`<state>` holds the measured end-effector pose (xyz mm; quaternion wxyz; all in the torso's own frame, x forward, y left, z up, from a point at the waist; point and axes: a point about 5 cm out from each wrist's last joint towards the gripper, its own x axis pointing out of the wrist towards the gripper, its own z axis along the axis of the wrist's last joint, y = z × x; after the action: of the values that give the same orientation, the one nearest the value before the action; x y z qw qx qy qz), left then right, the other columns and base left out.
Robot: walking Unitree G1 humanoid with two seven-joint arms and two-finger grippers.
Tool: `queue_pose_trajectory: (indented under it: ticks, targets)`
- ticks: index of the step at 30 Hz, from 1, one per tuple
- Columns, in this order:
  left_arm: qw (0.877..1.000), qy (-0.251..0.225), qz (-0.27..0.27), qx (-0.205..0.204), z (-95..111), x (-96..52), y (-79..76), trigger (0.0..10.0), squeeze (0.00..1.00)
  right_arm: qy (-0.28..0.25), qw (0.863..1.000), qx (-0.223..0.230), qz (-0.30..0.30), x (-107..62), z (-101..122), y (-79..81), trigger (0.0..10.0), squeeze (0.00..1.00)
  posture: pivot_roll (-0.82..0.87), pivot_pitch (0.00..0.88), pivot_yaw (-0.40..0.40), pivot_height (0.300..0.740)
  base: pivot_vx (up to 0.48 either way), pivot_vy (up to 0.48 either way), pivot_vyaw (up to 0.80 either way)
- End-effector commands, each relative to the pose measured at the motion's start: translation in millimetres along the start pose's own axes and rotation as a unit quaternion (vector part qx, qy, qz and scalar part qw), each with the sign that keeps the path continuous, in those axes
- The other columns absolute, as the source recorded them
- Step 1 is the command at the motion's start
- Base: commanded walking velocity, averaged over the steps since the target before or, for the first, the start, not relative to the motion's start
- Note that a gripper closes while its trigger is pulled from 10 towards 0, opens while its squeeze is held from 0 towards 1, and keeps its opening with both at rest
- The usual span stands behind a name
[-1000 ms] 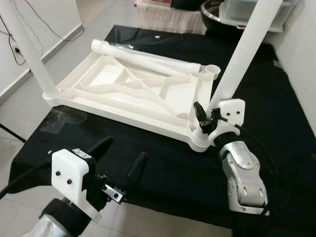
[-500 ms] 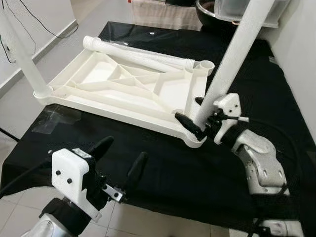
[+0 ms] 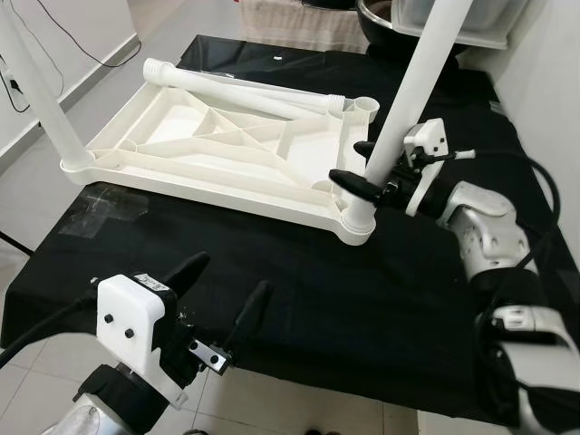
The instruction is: Building children table
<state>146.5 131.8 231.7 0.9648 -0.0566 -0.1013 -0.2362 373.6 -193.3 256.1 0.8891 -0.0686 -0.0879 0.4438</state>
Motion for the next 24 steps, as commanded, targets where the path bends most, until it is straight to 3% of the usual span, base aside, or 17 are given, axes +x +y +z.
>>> queue_pose_trajectory:
  ticks: [1,6,9,10,13,14,15,16,17,18,19,20,21,23,24]
  targets:
    - [1.0,0.008,-0.001,0.001,-2.2,-1.4,-0.7,10.0,0.0,-0.006,1.0,0.003,0.019,-1.9,0.1,-0.5,0.0,0.0,0.24,0.243,-0.087,0.74,0.0,0.0,0.0]
    - [1.0,0.008,0.0,0.0,-2.4,-1.2,-1.3,10.0,0.0,-0.006,1.0,0.002,0.027,-8.3,-1.7,-4.3,0.0,0.0,0.23,0.238,-0.087,0.74,0.0,0.0,0.0]
    - [1.0,0.007,0.0,-0.002,-2.8,-0.7,-2.1,10.0,0.0,0.013,0.999,0.012,0.038,-30.3,-13.0,-5.5,0.0,0.0,0.21,0.228,-0.096,0.74,0.0,0.0,0.0]
    - [1.0,0.007,0.0,-0.002,-2.8,-0.7,-2.1,10.0,0.0,0.013,0.999,0.012,0.038,-30.3,-13.0,-5.5,0.0,0.0,0.21,0.228,-0.096,0.74,0.0,0.0,0.0]
    - [1.0,0.006,-0.001,-0.003,-2.9,-0.7,-2.5,10.0,0.0,0.017,0.999,0.031,0.041,-45.4,-24.4,3.9,0.0,0.0,0.21,0.225,-0.101,0.74,0.0,0.0,0.0]
    - [1.0,0.007,-0.001,-0.003,-3.1,-1.1,-2.5,10.0,0.0,0.032,0.999,0.037,0.003,-49.4,-41.1,18.7,0.0,0.0,0.2,0.221,-0.109,0.74,0.0,0.0,0.0]
    - [1.0,0.007,0.0,-0.003,-3.2,-1.7,-2.0,10.0,0.0,0.112,0.977,0.011,-0.179,-53.4,-70.6,29.2,0.0,0.0,0.2,0.215,-0.106,0.74,0.0,0.0,0.0]
    - [1.0,0.008,0.0,-0.003,-3.1,-2.2,-1.5,10.0,0.0,0.16,0.935,-0.029,-0.315,-62.6,-85.5,36.5,0.0,0.0,0.2,0.214,-0.103,0.74,0.0,0.0,0.0]
    - [1.0,0.008,0.0,-0.003,-3.1,-2.2,-1.5,10.0,0.0,0.16,0.935,-0.029,-0.315,-62.6,-85.5,36.5,0.0,0.0,0.2,0.214,-0.103,0.74,0.0,0.0,0.0]
    - [1.0,0.009,0.0,-0.003,-3.2,-2.3,-1.4,10.0,0.0,0.19,0.904,-0.004,-0.384,-71.9,-100.9,70.1,0.0,0.0,0.19,0.217,-0.1,0.74,0.0,0.0,0.0]
    - [1.0,0.009,-0.001,-0.002,-3.2,-2.1,-1.3,10.0,0.0,0.203,0.894,-0.015,-0.399,-74.1,-99.8,93.5,0.0,0.0,0.21,0.221,-0.097,0.74,0.0,0.0,0.0]
    - [1.0,0.011,-0.001,-0.002,-3.4,-2.2,-1.3,10.0,0.0,0.201,0.9,-0.014,-0.386,-73.2,-96.3,108.8,0.0,0.0,0.2,0.219,-0.095,0.74,0.0,0.0,0.0]
    - [1.0,0.011,-0.001,-0.001,-3.6,-2.2,-1.3,10.0,0.0,0.199,0.904,-0.018,-0.377,-72.4,-93.4,116.5,0.0,0.0,0.2,0.219,-0.095,0.74,0.0,0.0,0.0]
    - [1.0,0.012,-0.001,-0.001,-3.7,-2.3,-1.2,10.0,0.0,0.197,0.906,-0.028,-0.372,-70.7,-92.1,117.1,0.0,0.0,0.2,0.219,-0.095,0.74,0.0,0.0,0.0]
    - [1.0,0.01,-0.001,-0.004,-3.4,-1.6,-1.5,10.0,0.0,0.184,0.906,-0.038,-0.379,-64.8,-87.7,107.6,0.0,0.0,0.19,0.215,-0.094,0.74,0.0,0.0,0.0]
